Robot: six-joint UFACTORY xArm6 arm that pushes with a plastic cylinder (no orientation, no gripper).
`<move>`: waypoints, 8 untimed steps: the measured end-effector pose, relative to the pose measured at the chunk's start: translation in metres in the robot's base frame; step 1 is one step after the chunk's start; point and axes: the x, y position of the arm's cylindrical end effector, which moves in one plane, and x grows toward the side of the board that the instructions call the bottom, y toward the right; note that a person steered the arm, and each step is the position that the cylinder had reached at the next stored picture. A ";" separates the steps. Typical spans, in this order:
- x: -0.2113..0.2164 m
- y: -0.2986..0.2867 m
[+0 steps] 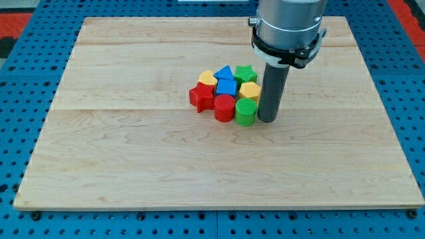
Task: Keep green star and red circle in a vertical line
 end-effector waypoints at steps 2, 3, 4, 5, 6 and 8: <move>0.000 0.000; 0.000 -0.005; -0.005 -0.005; -0.025 -0.003; -0.056 -0.014; -0.099 -0.036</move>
